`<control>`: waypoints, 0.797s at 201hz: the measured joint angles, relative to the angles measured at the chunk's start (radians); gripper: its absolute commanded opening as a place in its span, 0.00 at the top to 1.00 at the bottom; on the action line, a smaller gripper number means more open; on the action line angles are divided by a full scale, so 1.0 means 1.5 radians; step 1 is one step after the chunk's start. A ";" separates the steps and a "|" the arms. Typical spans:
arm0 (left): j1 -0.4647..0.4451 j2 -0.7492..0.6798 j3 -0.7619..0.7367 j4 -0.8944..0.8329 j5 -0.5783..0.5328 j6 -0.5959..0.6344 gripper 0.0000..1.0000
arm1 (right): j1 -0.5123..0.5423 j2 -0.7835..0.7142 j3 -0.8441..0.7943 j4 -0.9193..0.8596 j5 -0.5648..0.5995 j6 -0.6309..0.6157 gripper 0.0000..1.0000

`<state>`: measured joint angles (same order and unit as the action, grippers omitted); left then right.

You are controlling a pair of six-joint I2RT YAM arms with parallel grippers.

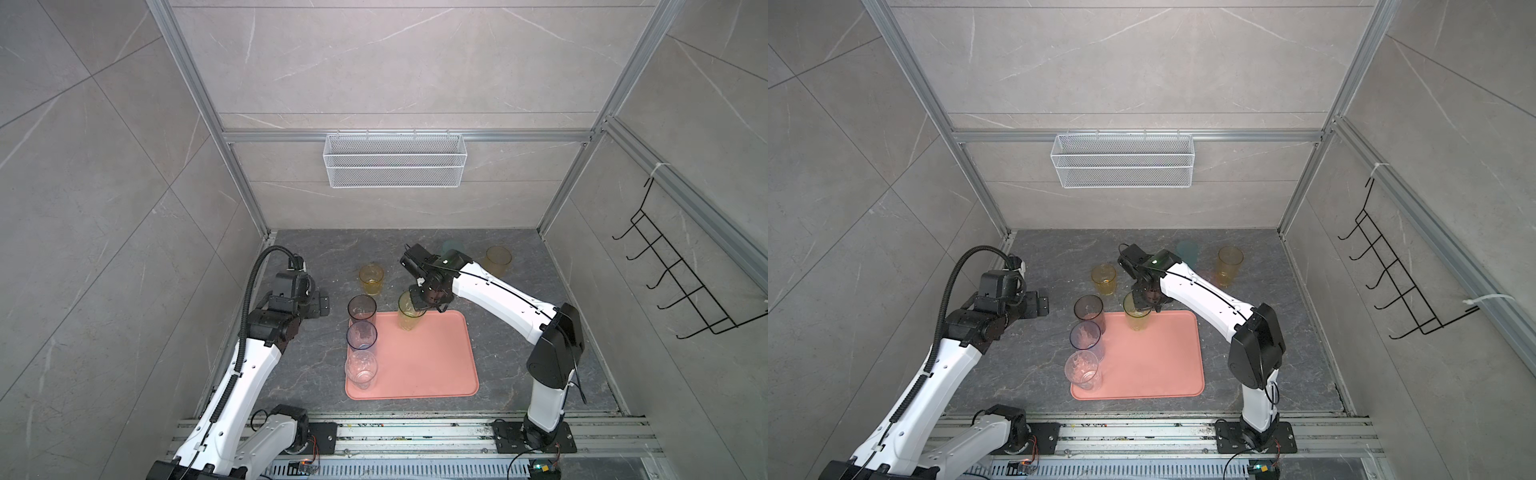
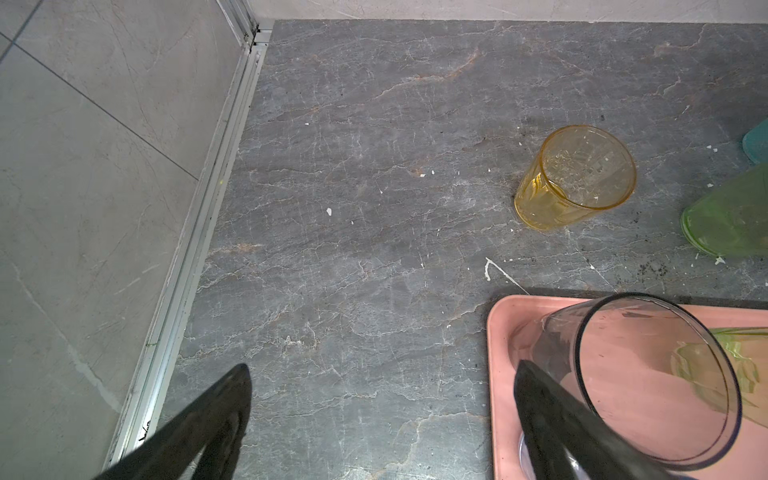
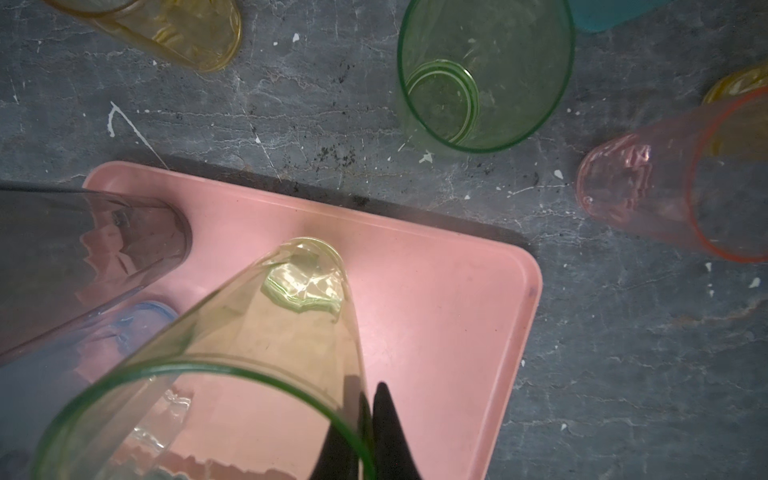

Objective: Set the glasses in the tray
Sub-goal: 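Lift the light green cup with the right gripper and carry it over the tray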

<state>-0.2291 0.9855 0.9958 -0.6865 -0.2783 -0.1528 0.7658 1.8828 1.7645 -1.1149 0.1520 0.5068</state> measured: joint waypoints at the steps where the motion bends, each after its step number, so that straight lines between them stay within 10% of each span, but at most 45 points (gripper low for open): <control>1: 0.000 0.000 0.000 0.000 0.000 0.000 0.01 | 0.000 0.000 -0.001 0.001 0.000 0.000 1.00; 160: 0.000 0.000 0.000 0.002 0.000 0.000 0.01 | 0.010 0.014 -0.025 0.027 0.013 0.014 1.00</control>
<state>-0.2291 0.9859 0.9958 -0.6834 -0.2779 -0.1528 0.7807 1.9041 1.7271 -1.0740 0.1711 0.5285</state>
